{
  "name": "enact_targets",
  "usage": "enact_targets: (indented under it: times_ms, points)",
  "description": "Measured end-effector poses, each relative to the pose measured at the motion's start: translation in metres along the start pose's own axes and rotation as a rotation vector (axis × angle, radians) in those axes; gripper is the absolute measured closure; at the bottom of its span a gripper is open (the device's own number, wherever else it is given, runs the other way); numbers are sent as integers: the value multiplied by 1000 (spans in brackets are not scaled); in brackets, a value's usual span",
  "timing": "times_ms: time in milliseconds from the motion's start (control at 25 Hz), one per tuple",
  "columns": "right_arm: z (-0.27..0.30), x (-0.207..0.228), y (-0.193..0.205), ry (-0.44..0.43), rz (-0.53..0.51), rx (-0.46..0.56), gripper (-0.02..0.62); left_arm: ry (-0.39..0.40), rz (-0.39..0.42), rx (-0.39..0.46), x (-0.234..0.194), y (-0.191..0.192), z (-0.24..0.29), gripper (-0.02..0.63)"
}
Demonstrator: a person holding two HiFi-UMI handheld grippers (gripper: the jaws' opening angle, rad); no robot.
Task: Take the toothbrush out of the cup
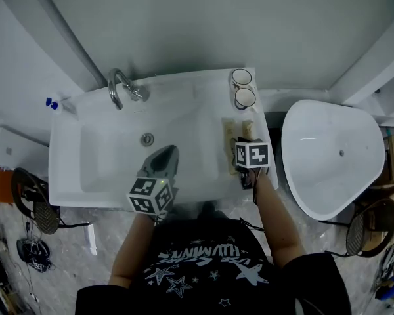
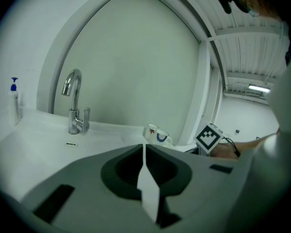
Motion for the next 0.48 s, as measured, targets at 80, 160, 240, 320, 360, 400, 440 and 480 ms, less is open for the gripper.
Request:
enact_targets:
  times_ms: [80,160,240,320,360,400,440,480]
  points:
    - [-6,0,-5,-15,-10,42,499,-15,1,-6,0,3,0,577]
    - [-11,-2,-12,-23,-35,91,500,-28,0,-14,-1,7,0,577]
    - [-16,-6,-17,-31,-59,131,500,-34,-5,-19,-4,10,-1,577]
    - [-20,-10,-19,-33,-55,154,500,-33,-8,-23,-6,11,-3,577]
    - [-22,-12,-19,-35,-45,162,500,-29,-8,-24,-7,11,-4,577]
    - [-24,-14,-19,-35,-33,170,500,-23,-6,-24,-9,11,-5,577]
    - [-26,-17,-19,-31,-23,179,500,-16,-4,-23,-11,11,-6,577]
    - [-28,-19,-20,-24,-17,190,500,-6,-2,-22,-13,11,-7,577]
Point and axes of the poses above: the fingertips, and each gripper's own axes: z forward along the fingers, x to its right, y out of its underside, the point moved 6 cm from there along -z, backward along the fingers, and after that the axes turned 1 degree about z, right-handed, at the moved point
